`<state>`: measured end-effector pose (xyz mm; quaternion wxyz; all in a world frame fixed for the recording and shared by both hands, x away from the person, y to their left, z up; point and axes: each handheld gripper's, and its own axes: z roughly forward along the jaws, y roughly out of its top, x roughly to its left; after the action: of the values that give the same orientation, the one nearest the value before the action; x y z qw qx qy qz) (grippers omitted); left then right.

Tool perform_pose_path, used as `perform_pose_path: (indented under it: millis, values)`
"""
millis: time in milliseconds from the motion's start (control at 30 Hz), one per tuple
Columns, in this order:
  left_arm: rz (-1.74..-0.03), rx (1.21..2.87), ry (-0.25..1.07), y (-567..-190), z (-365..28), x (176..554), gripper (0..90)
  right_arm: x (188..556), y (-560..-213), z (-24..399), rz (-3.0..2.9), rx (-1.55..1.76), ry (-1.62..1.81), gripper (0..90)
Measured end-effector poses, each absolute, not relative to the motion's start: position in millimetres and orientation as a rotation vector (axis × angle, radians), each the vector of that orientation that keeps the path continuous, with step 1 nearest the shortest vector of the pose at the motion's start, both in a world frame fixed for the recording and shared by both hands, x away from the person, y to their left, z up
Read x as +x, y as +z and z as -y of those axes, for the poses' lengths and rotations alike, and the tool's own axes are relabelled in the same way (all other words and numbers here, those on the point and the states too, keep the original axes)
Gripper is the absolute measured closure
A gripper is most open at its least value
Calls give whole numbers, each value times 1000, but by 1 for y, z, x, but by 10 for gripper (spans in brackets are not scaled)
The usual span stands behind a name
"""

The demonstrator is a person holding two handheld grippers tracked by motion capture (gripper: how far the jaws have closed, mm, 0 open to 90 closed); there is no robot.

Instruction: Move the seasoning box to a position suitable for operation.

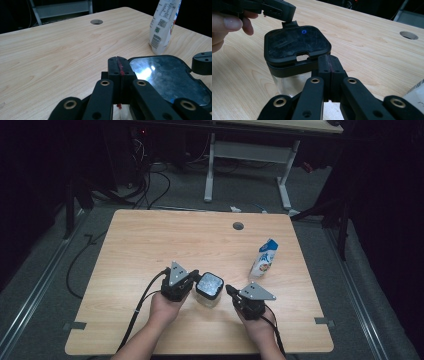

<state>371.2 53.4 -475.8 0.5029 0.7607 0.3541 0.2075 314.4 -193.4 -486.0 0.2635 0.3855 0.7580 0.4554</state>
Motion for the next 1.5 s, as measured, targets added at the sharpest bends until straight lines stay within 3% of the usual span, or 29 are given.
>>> perform_pose_path:
  millis: [1500]
  values:
    - [-865,1829,498,-477,-54,373,900,313,-479,184,-2052,997,1277,894]
